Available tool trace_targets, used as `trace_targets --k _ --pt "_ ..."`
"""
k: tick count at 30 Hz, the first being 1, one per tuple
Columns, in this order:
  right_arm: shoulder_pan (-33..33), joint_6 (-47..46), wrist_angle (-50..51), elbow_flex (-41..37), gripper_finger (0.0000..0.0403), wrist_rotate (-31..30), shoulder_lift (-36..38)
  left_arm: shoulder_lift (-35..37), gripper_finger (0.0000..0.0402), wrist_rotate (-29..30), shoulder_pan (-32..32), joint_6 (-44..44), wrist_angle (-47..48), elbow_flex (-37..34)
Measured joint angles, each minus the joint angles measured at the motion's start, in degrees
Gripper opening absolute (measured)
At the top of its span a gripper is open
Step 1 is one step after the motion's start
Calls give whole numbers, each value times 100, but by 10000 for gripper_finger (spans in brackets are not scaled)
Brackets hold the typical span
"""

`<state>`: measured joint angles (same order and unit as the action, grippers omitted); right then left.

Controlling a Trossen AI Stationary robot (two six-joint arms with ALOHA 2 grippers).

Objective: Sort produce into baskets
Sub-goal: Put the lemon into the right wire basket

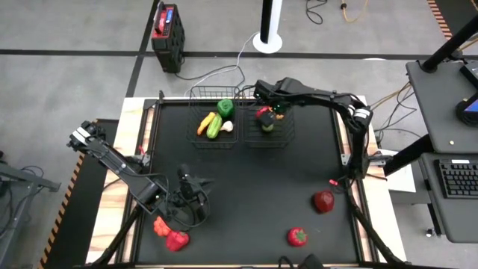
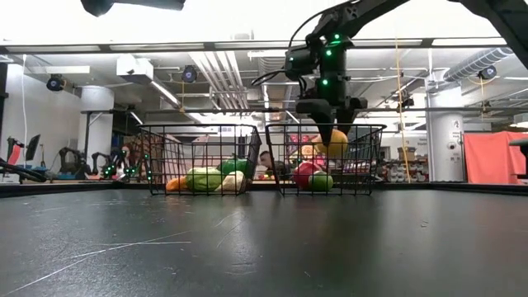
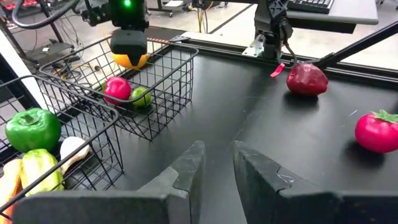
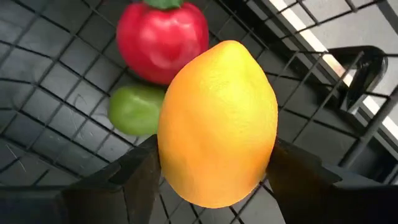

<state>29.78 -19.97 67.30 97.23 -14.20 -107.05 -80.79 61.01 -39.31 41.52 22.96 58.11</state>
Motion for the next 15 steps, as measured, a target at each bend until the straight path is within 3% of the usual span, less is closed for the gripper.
trace_targets --k 9,15 --pt "0 54 -386 -82 251 -2 2 0 68 0 0 -2 44 -2" --pt "-18 961 -653 -202 257 15 5 0 68 0 -2 -4 131 -4"
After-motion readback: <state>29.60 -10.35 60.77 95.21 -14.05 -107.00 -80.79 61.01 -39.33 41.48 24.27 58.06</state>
